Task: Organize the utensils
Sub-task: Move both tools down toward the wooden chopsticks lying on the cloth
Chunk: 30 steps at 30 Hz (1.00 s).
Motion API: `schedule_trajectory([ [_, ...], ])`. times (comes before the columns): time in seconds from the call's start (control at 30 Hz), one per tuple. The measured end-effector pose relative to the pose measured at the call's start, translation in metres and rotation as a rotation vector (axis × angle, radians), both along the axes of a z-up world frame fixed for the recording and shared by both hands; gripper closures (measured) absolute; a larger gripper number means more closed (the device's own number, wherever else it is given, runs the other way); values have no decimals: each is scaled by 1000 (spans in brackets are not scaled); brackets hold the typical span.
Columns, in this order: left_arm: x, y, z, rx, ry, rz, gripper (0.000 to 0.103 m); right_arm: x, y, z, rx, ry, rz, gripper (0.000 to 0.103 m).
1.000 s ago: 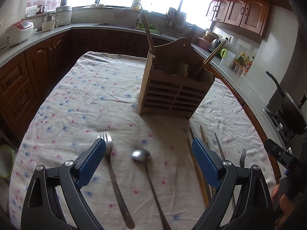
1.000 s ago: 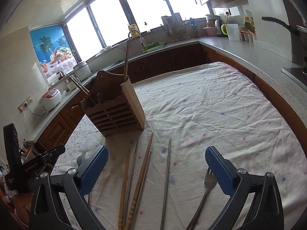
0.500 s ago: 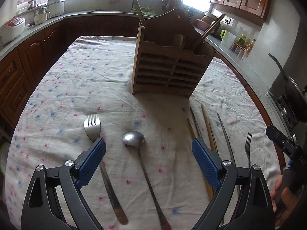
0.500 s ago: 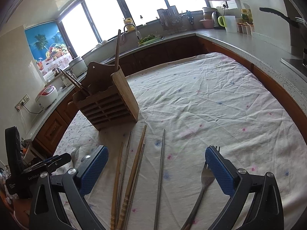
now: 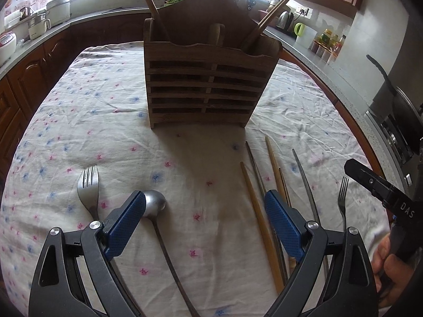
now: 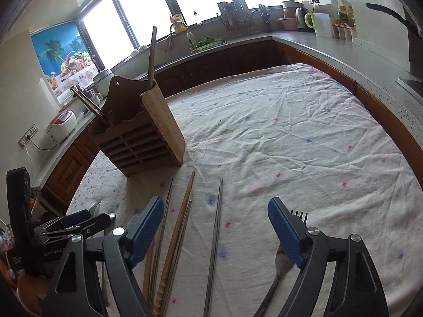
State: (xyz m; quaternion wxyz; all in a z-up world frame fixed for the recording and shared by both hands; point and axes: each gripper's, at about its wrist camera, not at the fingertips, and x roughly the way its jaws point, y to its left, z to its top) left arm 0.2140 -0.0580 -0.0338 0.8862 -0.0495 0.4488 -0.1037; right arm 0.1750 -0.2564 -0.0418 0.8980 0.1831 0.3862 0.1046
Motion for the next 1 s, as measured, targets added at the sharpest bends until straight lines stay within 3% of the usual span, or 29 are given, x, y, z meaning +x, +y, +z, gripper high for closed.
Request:
schedule_trajectory([
  [0.1,9,-11,-2,8,2,-28,12,11,2,-7,6,23,19,47],
  [0.23,20,-25,-8,21,20,-70,31,27,7,-16,10,55,43,63],
  [0.33,29,-35,-17,37,45,-95,48,37,11,-22,25,72,60,68],
  [0.5,40,-50,-33,61,90,-125,67,44,14,-25,35,80,64,69],
  [0.6,37,-61,-34,133,50,-166,70,46,13,-26,37,80,64,69],
  [0.73,27,-67,-35,212,18,-281,86,50,15,-26,37,87,69,69],
  [1.0,10,-31,-32,300,6,-399,92,58,30,-25,14,84,118,69],
])
